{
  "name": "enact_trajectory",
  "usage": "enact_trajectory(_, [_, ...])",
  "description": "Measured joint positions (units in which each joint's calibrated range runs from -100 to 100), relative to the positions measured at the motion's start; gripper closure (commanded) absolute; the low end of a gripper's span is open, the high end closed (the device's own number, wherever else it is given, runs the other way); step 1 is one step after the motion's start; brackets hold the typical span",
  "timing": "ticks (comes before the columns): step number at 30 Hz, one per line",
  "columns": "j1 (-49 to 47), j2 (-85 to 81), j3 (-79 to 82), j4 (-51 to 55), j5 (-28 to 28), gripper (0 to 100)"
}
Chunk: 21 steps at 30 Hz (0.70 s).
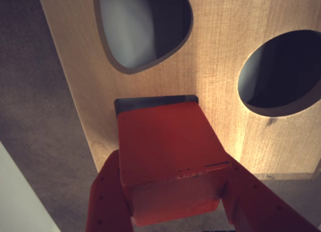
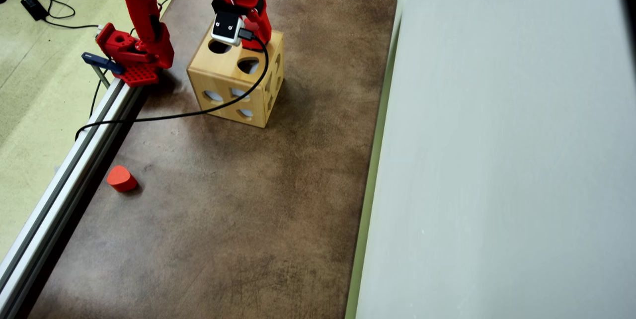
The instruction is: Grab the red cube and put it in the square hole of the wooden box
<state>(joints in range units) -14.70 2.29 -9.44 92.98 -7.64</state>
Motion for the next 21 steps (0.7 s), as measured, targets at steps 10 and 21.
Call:
enact_trajectory(10, [0.0, 0.0, 0.0, 0.65, 0.0, 75])
enact_trajectory(21, [0.0, -7.8, 0.09, 1.29, 0.0, 75])
